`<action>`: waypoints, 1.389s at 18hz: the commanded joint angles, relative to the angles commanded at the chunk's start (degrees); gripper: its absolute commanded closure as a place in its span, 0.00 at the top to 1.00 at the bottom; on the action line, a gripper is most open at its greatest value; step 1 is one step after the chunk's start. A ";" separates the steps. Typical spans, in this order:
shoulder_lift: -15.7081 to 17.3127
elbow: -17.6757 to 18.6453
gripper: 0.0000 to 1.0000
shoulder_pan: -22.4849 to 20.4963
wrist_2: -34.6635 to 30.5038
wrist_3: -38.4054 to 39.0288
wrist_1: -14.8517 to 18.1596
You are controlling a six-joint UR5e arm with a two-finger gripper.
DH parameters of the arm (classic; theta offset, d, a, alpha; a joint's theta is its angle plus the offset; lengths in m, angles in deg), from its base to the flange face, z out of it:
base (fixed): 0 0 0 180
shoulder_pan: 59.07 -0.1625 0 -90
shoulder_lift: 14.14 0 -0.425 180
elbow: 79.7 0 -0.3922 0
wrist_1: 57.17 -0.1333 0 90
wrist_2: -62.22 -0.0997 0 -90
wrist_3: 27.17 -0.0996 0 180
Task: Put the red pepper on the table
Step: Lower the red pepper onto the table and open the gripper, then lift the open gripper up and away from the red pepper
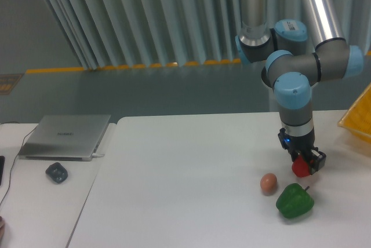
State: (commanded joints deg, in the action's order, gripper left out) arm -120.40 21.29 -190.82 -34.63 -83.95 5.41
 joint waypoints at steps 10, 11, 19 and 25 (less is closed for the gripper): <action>2.11 -4.20 1.00 0.79 0.17 -0.70 1.22; 2.20 -5.00 1.00 0.79 0.52 -0.70 2.62; 4.22 -12.39 1.00 -8.95 4.83 -38.91 13.18; 3.69 -15.03 1.00 -14.67 7.20 -46.11 14.32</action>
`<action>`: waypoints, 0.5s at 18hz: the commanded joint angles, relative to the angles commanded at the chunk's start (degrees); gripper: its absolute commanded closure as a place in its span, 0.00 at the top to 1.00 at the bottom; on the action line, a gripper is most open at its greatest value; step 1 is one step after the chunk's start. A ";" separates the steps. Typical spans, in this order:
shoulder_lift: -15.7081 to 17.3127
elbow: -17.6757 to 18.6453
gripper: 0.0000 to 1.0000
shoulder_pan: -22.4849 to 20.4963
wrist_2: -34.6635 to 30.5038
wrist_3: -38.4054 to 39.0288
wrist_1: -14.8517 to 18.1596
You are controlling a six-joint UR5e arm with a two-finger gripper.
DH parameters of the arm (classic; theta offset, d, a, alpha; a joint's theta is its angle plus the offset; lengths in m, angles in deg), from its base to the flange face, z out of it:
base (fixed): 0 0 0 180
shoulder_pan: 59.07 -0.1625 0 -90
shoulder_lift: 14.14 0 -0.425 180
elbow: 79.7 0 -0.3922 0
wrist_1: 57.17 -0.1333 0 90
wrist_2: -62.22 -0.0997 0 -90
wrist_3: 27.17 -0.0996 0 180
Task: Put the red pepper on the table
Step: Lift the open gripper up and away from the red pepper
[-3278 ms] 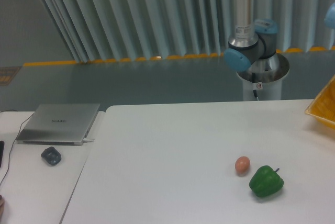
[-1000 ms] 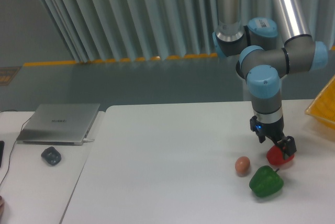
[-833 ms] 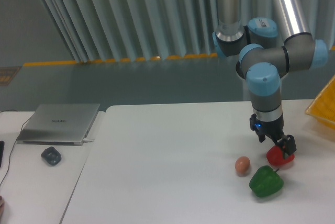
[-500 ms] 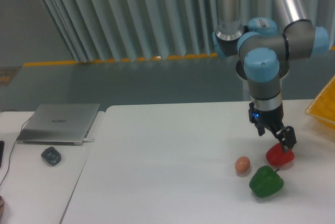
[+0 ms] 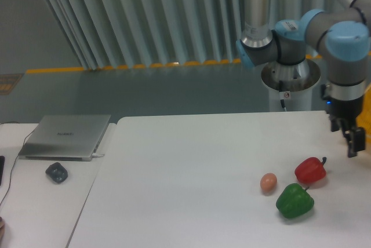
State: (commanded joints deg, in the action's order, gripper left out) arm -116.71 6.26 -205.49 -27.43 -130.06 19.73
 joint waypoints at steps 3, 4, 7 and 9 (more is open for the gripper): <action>-0.18 0.09 1.00 -1.06 0.00 -1.08 0.01; -0.26 0.17 1.00 -1.58 0.00 -1.08 0.01; -0.26 0.53 1.00 -2.03 0.00 -2.22 0.01; -0.26 0.70 1.00 -2.12 -0.08 -2.23 -0.08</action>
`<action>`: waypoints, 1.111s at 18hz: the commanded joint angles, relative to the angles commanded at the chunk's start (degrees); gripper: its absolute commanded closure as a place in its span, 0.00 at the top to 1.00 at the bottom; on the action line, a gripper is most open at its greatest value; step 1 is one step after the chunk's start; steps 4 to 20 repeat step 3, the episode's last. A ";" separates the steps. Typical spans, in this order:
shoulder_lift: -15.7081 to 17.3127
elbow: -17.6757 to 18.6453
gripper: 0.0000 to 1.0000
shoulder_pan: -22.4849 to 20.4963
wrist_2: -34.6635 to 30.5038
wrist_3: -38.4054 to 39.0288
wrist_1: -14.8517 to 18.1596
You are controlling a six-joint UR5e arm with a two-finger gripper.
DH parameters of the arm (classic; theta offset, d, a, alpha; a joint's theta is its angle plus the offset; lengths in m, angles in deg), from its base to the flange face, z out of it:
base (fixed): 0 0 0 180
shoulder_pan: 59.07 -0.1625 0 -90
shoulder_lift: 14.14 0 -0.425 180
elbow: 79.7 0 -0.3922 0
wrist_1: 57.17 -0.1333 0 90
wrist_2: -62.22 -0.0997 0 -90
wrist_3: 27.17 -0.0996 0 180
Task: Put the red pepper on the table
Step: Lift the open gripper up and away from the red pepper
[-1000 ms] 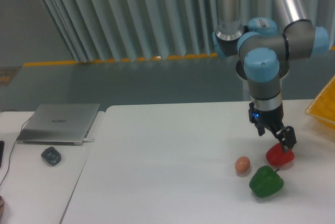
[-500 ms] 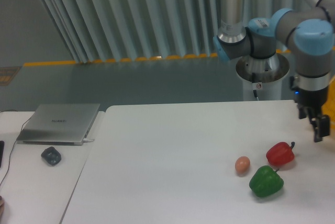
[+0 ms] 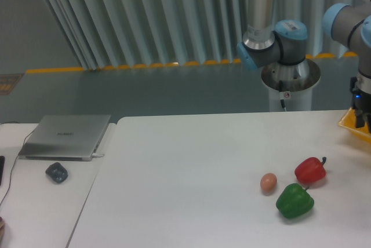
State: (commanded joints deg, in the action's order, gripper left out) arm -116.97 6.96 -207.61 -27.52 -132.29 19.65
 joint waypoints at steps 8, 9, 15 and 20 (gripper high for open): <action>0.00 0.26 1.00 0.00 -0.09 0.00 -0.09; 0.00 0.26 1.00 0.00 -0.09 0.00 -0.09; 0.00 0.26 1.00 0.00 -0.09 0.00 -0.09; 0.00 0.26 1.00 0.00 -0.09 0.00 -0.09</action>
